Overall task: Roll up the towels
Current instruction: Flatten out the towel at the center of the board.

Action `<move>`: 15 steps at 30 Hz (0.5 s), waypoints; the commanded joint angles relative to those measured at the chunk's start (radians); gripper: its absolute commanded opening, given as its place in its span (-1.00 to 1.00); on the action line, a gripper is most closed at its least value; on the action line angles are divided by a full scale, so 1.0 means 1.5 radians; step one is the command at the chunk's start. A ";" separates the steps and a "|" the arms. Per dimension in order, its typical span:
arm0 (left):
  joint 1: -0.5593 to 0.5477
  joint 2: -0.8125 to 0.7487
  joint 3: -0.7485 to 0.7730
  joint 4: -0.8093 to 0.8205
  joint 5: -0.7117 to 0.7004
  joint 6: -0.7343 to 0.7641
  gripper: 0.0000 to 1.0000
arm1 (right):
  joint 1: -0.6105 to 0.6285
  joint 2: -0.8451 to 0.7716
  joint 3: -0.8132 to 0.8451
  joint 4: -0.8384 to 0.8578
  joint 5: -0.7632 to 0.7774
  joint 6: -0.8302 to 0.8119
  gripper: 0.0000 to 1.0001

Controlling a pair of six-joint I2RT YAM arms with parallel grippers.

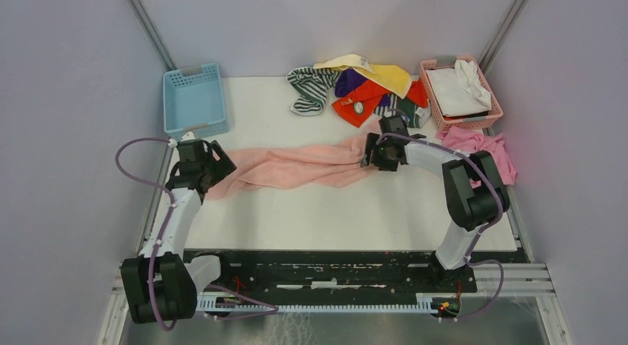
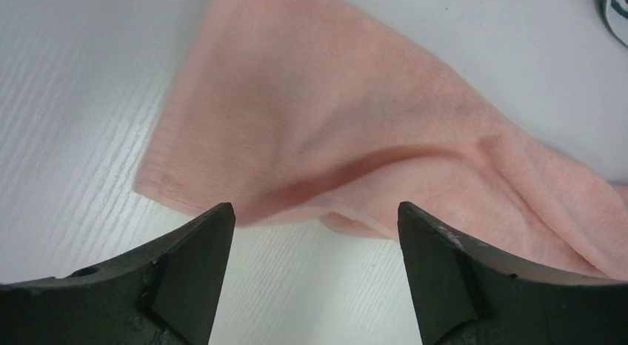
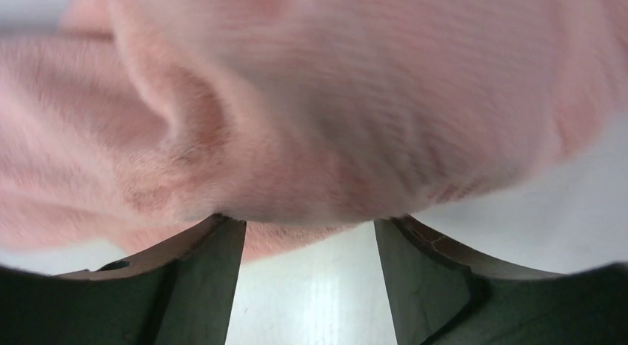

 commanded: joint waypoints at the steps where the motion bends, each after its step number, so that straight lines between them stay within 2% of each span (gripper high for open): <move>1: 0.040 0.002 -0.005 0.036 0.025 -0.043 0.76 | -0.091 0.009 -0.023 0.048 0.054 0.061 0.47; 4: 0.063 0.002 -0.010 0.031 0.020 -0.050 0.75 | -0.110 -0.010 -0.011 0.048 0.074 0.059 0.48; 8: 0.066 -0.002 -0.014 0.000 -0.011 -0.055 0.74 | -0.111 -0.051 0.007 0.030 0.048 0.030 0.50; 15: 0.065 0.019 -0.053 -0.042 -0.017 -0.087 0.45 | -0.071 -0.147 -0.076 0.030 0.040 0.007 0.58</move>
